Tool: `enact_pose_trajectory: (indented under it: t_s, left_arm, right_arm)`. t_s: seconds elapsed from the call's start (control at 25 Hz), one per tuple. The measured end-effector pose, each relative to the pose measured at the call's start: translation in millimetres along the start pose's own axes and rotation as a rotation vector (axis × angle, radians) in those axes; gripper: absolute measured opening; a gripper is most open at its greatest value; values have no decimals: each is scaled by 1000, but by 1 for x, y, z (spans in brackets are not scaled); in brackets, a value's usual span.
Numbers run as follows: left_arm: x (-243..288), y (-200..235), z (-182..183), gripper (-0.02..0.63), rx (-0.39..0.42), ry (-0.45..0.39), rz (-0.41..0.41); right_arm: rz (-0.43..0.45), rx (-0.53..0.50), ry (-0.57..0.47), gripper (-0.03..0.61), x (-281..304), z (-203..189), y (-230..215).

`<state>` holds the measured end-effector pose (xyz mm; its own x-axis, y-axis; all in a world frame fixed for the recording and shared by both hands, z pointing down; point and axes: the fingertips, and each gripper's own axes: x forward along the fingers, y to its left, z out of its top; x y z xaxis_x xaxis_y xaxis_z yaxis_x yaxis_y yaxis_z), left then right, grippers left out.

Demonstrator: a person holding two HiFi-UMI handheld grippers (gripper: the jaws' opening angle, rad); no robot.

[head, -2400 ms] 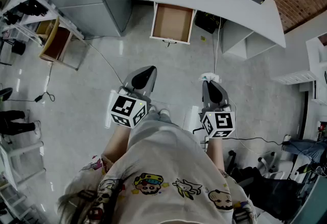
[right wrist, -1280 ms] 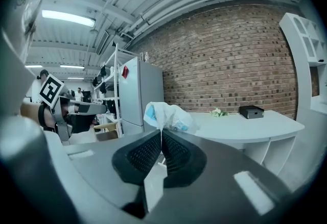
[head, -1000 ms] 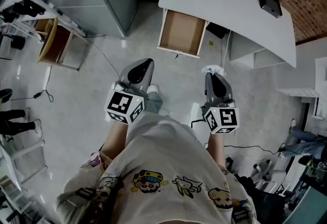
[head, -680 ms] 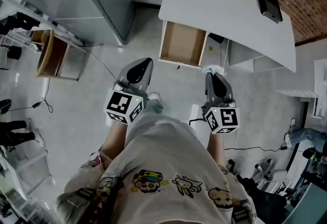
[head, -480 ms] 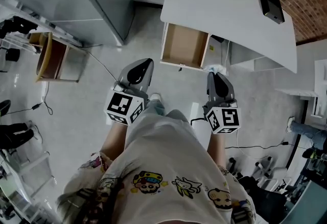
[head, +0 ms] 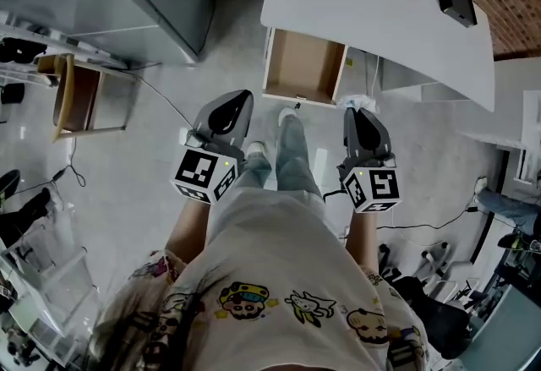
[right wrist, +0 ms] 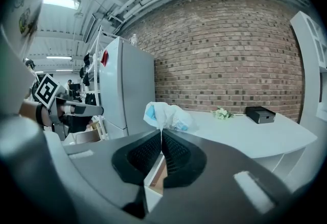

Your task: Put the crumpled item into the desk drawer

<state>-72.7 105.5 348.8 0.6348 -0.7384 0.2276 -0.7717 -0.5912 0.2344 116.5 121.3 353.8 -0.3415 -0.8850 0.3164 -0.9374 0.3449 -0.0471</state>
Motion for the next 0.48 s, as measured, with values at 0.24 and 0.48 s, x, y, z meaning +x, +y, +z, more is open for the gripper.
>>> enact_pose_trajectory:
  t_s: [0.24,0.48]
  left_arm:
    - [40,15,10,0,2,-12,36]
    - [98,27,37,0,8,-32,73]
  right_arm:
    - [43,-2,5,12,40,5,-26]
    - [104,-11,-4,12,91,28,-60]
